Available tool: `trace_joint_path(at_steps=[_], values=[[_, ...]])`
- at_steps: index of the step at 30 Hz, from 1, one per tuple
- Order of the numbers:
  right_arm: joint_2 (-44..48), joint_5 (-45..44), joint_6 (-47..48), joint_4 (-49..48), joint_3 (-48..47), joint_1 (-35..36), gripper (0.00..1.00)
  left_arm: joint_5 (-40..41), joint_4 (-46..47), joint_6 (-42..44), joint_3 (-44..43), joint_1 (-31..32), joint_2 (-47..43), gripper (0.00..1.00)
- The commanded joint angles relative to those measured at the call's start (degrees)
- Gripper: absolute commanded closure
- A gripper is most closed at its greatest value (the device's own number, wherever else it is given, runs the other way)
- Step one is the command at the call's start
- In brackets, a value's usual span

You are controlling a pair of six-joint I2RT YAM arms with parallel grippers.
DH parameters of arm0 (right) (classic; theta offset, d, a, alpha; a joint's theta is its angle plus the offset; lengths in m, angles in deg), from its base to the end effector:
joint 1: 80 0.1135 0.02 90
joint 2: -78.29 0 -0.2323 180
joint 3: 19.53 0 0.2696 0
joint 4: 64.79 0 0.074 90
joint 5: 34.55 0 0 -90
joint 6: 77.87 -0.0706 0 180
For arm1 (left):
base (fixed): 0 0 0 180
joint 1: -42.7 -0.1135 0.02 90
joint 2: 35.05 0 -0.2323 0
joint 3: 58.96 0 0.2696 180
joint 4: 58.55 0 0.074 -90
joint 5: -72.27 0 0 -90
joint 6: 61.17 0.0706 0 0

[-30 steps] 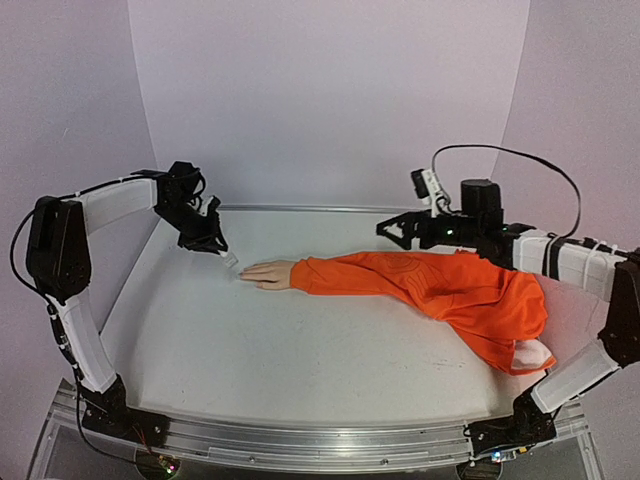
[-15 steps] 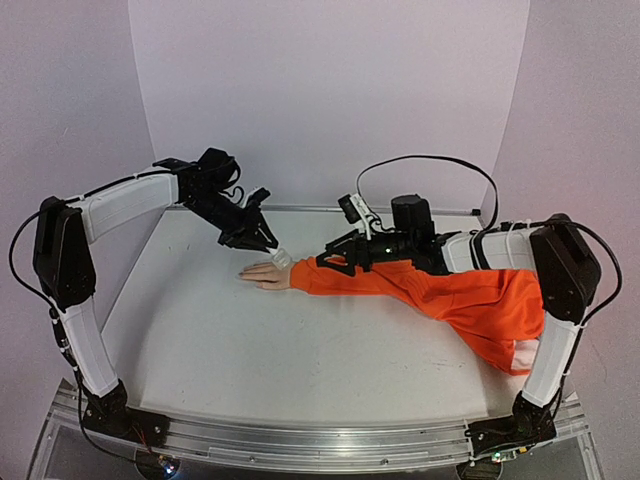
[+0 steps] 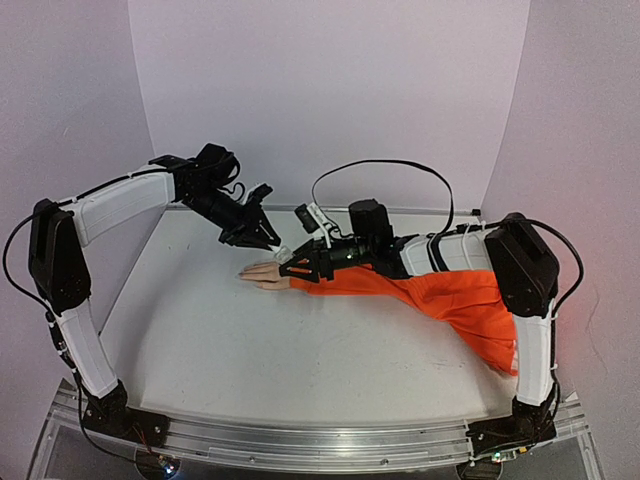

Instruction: Paint the nails

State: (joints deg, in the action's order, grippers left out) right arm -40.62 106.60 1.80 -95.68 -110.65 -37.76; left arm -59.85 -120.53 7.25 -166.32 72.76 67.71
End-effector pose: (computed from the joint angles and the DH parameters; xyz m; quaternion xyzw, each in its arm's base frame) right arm 0.3250 0.3694 0.1976 -0.4718 0.5103 0.5562 0.4557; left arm 0.3295 -0.2454 0.2553 0.1669 0.8857 -0.4246 0.0857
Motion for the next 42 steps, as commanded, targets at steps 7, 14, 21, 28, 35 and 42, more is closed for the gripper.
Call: trace_joint_path(at_steps=[7, 14, 21, 28, 35, 42], values=[[0.0, 3.5, -2.7, -6.3, -2.4, 0.7, 0.62, -1.9, 0.3, 0.2, -1.8, 0.3, -3.5, 1.0], [-0.2, 4.5, -3.8, -8.3, -2.3, 0.7, 0.82, -2.4, 0.2, 1.0, -0.7, 0.3, -3.7, 1.0], [0.9, -1.1, -3.0, -8.2, -1.1, 1.2, 1.0, -1.1, -0.3, -0.2, -0.8, 0.3, -3.9, 1.0], [4.9, -67.6, 16.7, -6.0, 2.8, 13.7, 1.0, 18.1, -0.2, -22.6, 2.2, 0.5, -7.5, 1.0], [5.1, -58.9, 16.5, -7.1, 1.2, 13.7, 1.0, 21.7, 3.3, -26.1, 2.8, 0.6, -10.9, 0.95], [12.9, -35.3, 9.1, -7.7, 5.6, 8.4, 1.0, 17.4, 15.7, -18.4, 9.6, 0.5, -19.8, 0.19]])
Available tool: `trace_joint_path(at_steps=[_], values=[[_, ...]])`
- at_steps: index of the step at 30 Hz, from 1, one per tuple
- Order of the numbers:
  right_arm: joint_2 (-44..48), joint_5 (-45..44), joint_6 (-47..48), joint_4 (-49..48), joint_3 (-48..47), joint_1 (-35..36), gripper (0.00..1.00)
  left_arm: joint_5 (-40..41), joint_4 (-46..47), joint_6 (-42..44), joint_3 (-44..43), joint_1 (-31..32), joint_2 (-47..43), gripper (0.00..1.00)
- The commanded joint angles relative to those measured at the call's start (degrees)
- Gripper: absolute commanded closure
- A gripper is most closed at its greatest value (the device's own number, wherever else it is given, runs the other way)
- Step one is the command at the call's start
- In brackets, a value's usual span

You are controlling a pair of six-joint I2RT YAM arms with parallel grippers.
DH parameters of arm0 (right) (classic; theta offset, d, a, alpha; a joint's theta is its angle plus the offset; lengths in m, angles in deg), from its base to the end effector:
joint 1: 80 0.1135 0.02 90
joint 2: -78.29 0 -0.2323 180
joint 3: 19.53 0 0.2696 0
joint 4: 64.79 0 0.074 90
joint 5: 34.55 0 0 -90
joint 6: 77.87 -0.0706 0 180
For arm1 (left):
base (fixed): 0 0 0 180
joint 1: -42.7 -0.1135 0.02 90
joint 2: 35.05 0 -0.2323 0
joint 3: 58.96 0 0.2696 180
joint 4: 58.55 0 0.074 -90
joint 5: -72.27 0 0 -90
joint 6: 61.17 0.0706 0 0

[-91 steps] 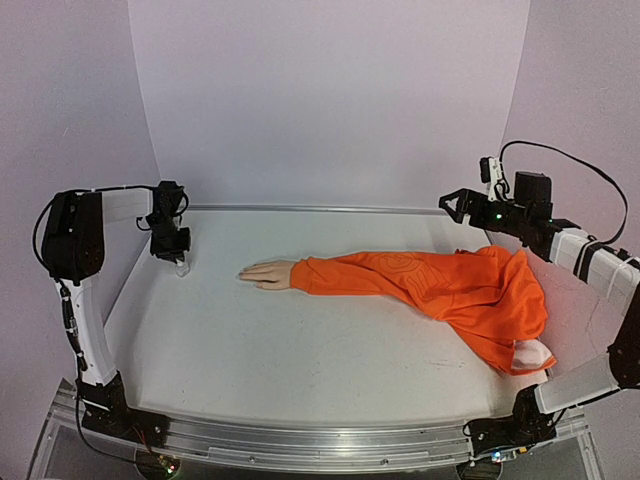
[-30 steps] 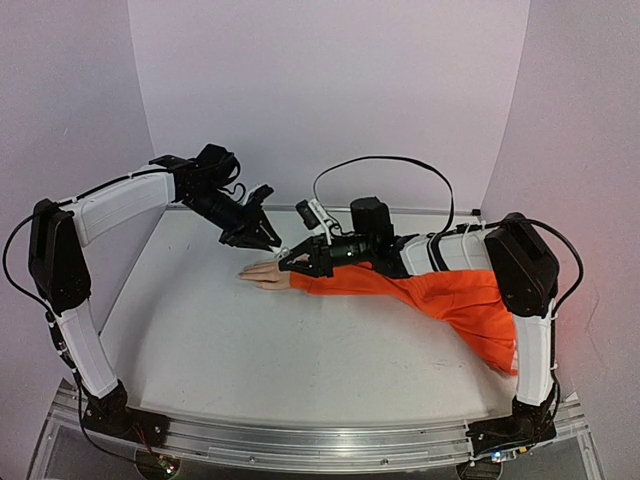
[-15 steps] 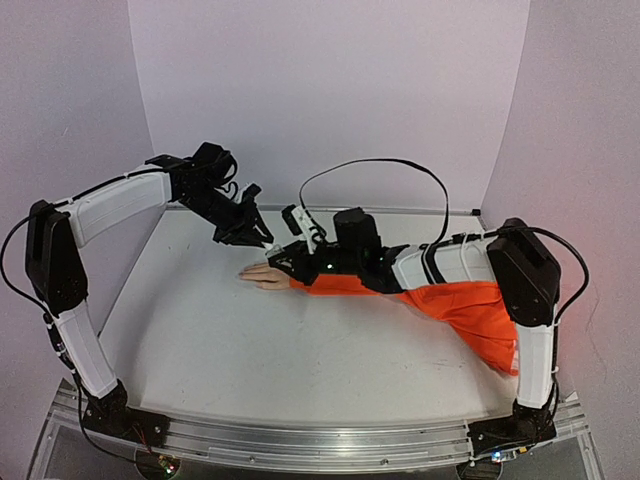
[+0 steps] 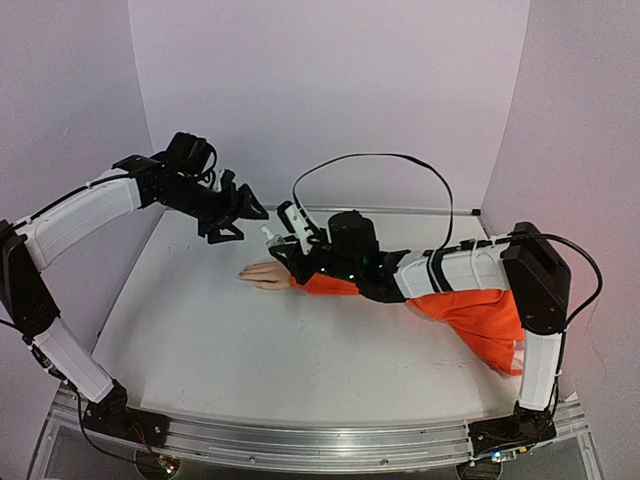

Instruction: Paint the nails

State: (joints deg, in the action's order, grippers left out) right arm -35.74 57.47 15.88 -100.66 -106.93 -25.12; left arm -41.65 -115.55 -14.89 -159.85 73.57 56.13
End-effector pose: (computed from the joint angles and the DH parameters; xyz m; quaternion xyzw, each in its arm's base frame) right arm 0.2846 0.4090 0.2280 -0.3289 0.5582 0.3390 0.6822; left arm 0.3153 -0.2218 0.2894 -0.0270 0.9138 -0.3694 0.1665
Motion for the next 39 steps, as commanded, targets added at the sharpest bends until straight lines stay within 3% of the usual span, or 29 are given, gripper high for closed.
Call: trace_joint_path(at_steps=[1, 6, 11, 18, 25, 39], values=[[8.8, 19.1, -6.9, -2.8, 2.4, -5.8, 1.0, -1.2, 13.9, 5.3, 4.6, -0.3, -9.7, 0.14], [10.7, 48.5, -21.1, -8.5, 3.1, -12.7, 1.0, -15.8, 35.2, 9.1, 13.2, -0.2, -14.5, 0.07], [12.7, 59.0, -30.3, -18.9, 4.2, -13.0, 1.0, -27.7, 49.2, 9.9, 13.6, 1.6, -13.3, 0.08], [12.9, 59.0, -34.1, -22.5, 2.5, -13.0, 1.0, -30.2, 52.4, 11.8, 9.8, 3.6, -8.8, 0.25], [14.8, 51.5, -33.9, -24.4, 4.0, -13.1, 1.0, -30.4, 53.1, 13.1, 10.3, 5.1, -8.8, 0.28], [14.2, 49.4, -34.1, -24.9, 3.3, -13.1, 1.0, -22.8, 53.1, 13.6, 11.4, 6.2, -8.5, 0.77]])
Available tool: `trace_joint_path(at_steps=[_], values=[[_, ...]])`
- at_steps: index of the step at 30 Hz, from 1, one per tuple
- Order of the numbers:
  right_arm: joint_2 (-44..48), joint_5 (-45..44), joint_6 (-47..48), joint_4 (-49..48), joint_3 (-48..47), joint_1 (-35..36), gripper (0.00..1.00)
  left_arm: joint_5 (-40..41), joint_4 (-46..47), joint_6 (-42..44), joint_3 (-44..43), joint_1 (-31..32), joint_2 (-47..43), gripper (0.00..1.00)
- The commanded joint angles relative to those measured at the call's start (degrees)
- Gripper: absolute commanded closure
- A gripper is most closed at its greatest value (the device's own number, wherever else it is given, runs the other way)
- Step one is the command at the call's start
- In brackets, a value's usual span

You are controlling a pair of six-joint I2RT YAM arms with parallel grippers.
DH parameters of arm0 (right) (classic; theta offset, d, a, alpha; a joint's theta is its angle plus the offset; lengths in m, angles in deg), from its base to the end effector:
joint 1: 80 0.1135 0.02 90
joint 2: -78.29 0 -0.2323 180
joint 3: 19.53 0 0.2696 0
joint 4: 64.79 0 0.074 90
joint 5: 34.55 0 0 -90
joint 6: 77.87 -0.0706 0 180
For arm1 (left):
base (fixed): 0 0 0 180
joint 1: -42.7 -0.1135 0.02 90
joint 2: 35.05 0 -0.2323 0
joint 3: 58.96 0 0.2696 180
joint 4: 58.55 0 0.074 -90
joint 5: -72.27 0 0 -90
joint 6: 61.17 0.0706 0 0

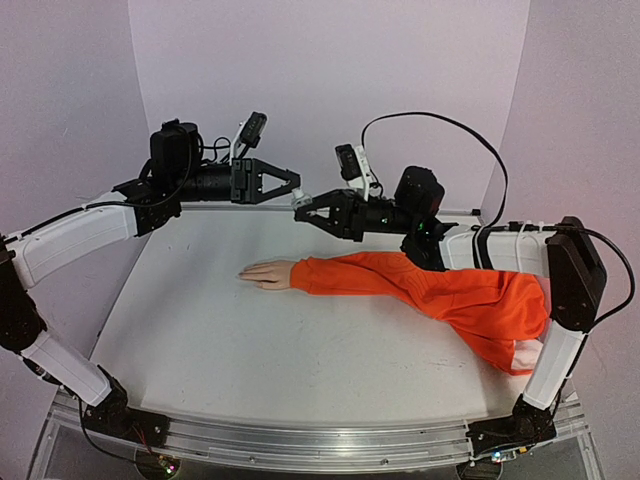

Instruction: Paint the nails

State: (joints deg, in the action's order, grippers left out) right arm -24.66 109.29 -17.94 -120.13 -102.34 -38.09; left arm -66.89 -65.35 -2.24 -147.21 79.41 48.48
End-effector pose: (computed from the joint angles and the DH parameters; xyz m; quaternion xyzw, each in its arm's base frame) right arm 0.2743 0.3228 0.3137 -0.4421 0.3667 0.6338 0.5181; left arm 0.2748 -0.2715 0.3621 0.3206 0.6396 -0.6005 0.3571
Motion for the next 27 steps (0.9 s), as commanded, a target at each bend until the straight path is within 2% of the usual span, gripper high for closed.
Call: trace_joint_path(at_steps=[1, 6, 7, 9, 11, 12, 14, 15, 17, 20, 22, 24, 27], values=[[3.2, -3.4, -0.2, -5.4, -1.1, -0.2, 1.0, 3.0, 2.9, 1.1, -0.9, 0.5, -1.0, 0.78], [3.4, -9.4, 2.6, -2.7, -1.4, -0.2, 1.0, 6.7, 2.4, 1.6, 0.2, 1.0, -1.6, 0.92], [3.6, -12.3, 4.2, -0.9, -1.5, -0.2, 1.0, 8.1, 1.8, 1.8, 0.2, 1.2, -1.7, 0.97], [4.5, -22.3, 9.3, 7.0, -1.9, 0.4, 1.0, 12.9, -1.0, 3.5, -0.1, 1.9, -2.3, 1.0], [5.9, -45.4, 16.7, 16.4, -2.8, 3.8, 1.0, 24.2, -9.6, 7.6, -1.7, 4.4, -2.9, 1.0], [5.7, -62.2, 21.0, 18.9, -3.7, 6.8, 1.0, 33.0, -15.1, 8.7, -3.1, 6.0, -2.9, 1.0], [3.5, -85.9, 30.5, 15.7, -4.4, 12.0, 1.0, 46.1, -24.2, 8.1, -7.4, 7.9, -1.2, 1.0], [2.0, -93.0, 35.0, 12.9, -4.4, 13.6, 1.0, 47.9, -26.7, 7.0, -9.0, 8.0, -0.3, 1.0], [-0.2, -93.9, 38.4, 12.1, -6.2, 13.9, 1.0, 48.0, -28.1, 6.2, -10.6, 8.0, 0.6, 1.0], [-0.3, -86.8, 40.0, 12.1, -6.4, 14.0, 1.0, 45.1, -28.1, 6.0, -11.9, 8.0, 0.9, 0.99], [0.6, -81.0, 40.8, 12.1, -5.7, 13.9, 1.0, 42.4, -28.0, 6.6, -12.7, 7.9, 0.9, 0.87], [2.1, -74.1, 40.2, 12.2, -4.5, 13.3, 1.0, 39.6, -27.5, 7.1, -13.1, 7.7, 0.7, 0.68], [5.0, -55.3, 36.4, 14.7, -3.2, 10.6, 1.0, 31.9, -24.1, 6.9, -11.5, 5.9, -1.2, 0.44]])
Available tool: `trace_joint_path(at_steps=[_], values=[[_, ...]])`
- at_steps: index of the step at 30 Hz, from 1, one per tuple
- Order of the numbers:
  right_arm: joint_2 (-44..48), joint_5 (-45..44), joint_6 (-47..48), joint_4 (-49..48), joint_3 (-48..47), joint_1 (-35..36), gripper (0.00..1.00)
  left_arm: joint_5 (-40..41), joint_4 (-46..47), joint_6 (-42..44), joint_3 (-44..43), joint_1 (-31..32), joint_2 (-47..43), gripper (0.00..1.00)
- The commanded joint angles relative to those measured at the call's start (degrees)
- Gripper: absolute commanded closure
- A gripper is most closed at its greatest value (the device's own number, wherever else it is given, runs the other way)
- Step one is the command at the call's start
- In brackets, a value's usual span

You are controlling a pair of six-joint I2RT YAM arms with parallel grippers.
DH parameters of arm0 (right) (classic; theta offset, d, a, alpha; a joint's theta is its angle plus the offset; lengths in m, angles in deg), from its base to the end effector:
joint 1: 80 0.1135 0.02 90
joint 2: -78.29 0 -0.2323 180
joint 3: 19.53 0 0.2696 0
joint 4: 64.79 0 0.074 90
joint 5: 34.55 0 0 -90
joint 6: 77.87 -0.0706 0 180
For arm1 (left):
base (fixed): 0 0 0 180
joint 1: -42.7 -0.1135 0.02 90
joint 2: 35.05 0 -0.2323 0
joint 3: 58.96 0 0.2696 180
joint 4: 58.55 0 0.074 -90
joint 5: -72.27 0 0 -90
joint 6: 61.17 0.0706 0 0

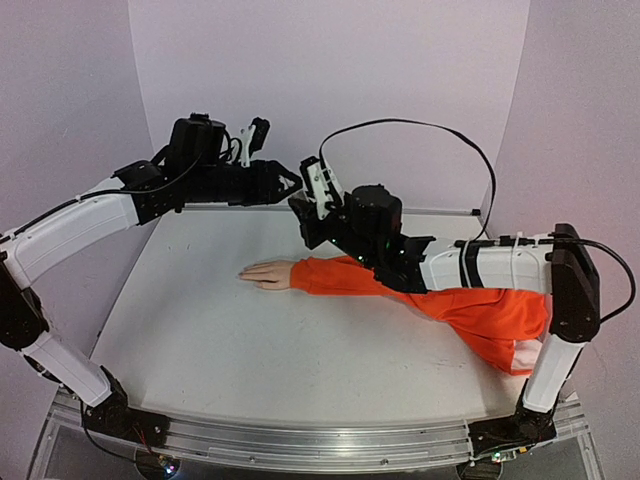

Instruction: Paint the nails

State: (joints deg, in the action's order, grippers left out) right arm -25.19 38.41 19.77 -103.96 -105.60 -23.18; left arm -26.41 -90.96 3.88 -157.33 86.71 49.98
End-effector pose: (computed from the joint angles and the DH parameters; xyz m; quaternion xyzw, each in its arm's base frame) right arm 0.2706 0.3760 0.3112 -0.1921 0.5347 0.2651 0.7791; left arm 0.2789 -0.2843 0.3602 0.1778 0.7937 -0.3783 0.4420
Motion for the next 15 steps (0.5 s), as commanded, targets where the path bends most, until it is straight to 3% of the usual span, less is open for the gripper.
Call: trace_joint_path(at_steps=[1, 3, 7, 12, 15], values=[[6.4, 23.8, -3.0, -0.6, 0.3, -5.9, 1.0, -11.3, 3.7, 0.3, -0.1, -2.3, -3.7, 0.37], [8.1, 38.1, -9.4, 0.0, 0.8, -9.1, 1.0, -17.2, 9.9, -0.8, 3.1, -5.0, -5.6, 0.28], [7.8, 61.5, -20.5, -1.2, -0.6, -14.3, 1.0, -26.1, 17.1, -2.0, 7.0, -7.5, -7.4, 0.25], [4.3, 74.5, -30.8, -4.6, -5.4, -15.1, 1.0, -32.3, 22.5, -3.5, 8.6, -7.6, -6.8, 0.26], [2.3, 76.7, -37.1, -8.9, -6.4, -15.1, 1.0, -35.7, 28.2, -5.6, 9.6, -7.4, -6.8, 0.28]])
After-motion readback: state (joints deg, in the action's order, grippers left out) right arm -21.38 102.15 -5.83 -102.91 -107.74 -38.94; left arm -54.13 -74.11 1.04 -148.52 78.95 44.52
